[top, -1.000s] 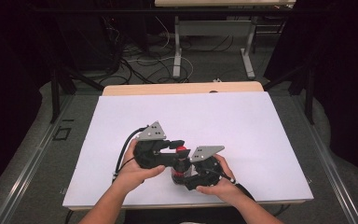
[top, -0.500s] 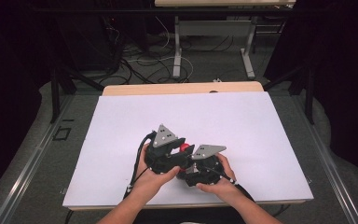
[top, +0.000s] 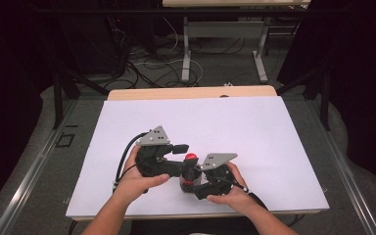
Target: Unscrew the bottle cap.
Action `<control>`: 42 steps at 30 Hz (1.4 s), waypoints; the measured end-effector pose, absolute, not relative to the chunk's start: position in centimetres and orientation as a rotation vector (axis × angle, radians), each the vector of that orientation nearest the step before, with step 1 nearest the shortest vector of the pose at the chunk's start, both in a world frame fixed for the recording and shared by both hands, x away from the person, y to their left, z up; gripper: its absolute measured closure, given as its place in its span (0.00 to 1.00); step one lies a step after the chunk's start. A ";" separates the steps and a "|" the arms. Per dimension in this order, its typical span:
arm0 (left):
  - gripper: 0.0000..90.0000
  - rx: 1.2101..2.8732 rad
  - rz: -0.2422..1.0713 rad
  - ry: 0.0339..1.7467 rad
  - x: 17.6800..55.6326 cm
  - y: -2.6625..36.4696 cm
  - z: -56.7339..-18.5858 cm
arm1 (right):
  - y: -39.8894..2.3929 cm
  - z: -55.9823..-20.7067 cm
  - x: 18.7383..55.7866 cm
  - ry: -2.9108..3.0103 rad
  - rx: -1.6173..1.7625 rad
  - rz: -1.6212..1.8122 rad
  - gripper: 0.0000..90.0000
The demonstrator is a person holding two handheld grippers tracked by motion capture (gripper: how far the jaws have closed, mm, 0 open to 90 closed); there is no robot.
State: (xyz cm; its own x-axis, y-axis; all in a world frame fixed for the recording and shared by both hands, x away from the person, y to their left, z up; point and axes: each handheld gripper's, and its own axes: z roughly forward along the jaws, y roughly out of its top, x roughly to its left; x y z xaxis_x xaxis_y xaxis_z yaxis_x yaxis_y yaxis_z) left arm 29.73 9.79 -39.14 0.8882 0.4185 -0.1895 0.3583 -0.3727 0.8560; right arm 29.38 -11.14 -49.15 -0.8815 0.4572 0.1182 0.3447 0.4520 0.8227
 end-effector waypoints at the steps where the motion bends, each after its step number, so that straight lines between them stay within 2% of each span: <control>1: 0.51 2.007 0.061 0.550 30.0 9.9 -39.2 | -11.1 -49.2 29.4 2.578 0.694 1.421 0.32; 4: 0.54 2.024 0.022 0.506 30.3 10.1 -39.7 | -10.8 -49.3 29.2 2.585 0.672 1.423 0.32; 8: 0.65 2.030 -0.011 0.454 30.5 10.1 -40.2 | -10.7 -49.3 29.1 2.610 0.643 1.428 0.32; 11: 0.68 2.030 0.006 0.457 30.4 10.0 -40.2 | -10.6 -49.3 29.1 2.608 0.648 1.429 0.32; 15: 0.68 2.024 0.086 0.502 29.9 9.4 -40.4 | -10.6 -49.4 29.1 2.596 0.678 1.408 0.32; 29: 0.68 1.889 0.401 0.857 27.2 6.2 -41.2 | -10.8 -49.6 29.5 2.502 0.835 1.314 0.32; 32: 0.67 1.882 0.401 0.858 27.2 6.1 -41.1 | -11.0 -49.6 29.6 2.519 0.825 1.307 0.32; 36: 0.53 1.887 0.355 0.816 27.5 7.0 -40.4 | -11.1 -49.5 29.6 2.507 0.826 1.338 0.32; 38: 0.49 1.897 0.308 0.794 27.7 7.7 -40.0 | -11.2 -49.5 29.7 2.524 0.826 1.345 0.32; 42: 0.47 1.947 0.183 0.651 28.7 9.1 -39.7 | -11.2 -49.4 29.7 2.550 0.752 1.375 0.32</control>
State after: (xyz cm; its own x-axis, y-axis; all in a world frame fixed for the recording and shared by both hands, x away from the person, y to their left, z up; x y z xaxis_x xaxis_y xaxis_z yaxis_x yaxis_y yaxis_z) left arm 28.68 9.13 -39.67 0.8417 0.5170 -0.1555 0.3607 -0.3243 0.8745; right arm 29.67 -11.20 -49.36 -0.8636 0.4934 0.1036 0.3576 0.4547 0.8157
